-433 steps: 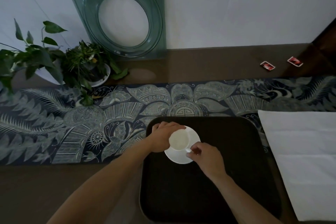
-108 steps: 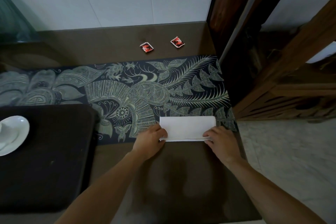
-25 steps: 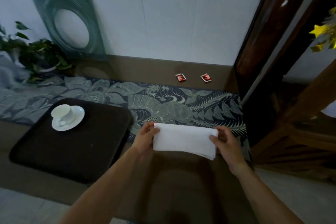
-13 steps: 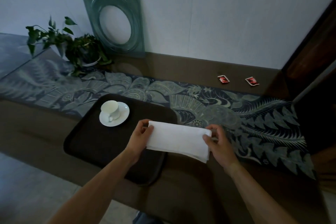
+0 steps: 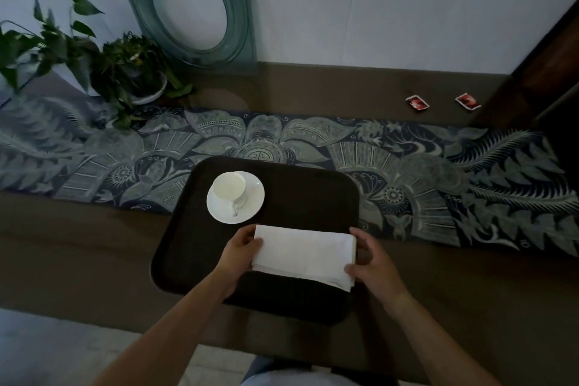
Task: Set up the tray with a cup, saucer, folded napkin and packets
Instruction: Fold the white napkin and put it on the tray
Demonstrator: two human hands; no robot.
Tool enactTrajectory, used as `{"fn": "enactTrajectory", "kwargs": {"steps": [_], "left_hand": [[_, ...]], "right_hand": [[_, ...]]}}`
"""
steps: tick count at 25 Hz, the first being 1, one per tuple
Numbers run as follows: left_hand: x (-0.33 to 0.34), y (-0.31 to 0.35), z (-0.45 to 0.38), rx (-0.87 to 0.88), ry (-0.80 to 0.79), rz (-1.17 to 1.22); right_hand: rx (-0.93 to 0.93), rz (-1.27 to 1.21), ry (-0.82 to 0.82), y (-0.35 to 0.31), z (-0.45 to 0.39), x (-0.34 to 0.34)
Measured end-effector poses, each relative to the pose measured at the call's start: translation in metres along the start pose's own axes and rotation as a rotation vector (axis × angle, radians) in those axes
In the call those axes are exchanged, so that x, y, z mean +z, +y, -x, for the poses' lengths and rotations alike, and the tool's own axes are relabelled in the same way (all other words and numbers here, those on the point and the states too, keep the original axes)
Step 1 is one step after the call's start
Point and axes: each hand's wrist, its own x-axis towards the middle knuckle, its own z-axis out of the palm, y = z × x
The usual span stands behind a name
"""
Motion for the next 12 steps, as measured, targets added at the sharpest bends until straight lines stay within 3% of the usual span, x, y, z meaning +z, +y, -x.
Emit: {"fn": "enactTrajectory", "kwargs": {"steps": [4,12], "left_hand": [[-0.008,-0.02,-0.008,-0.05,-0.059,-0.01],[-0.01,-0.037,-0.011,0.134,-0.018,-0.347]], "right_hand": [[0.044,0.185,0.034,0.014,0.0,0.013],[0.009,0.575,0.122,0.036,0.003,0.037]]}}
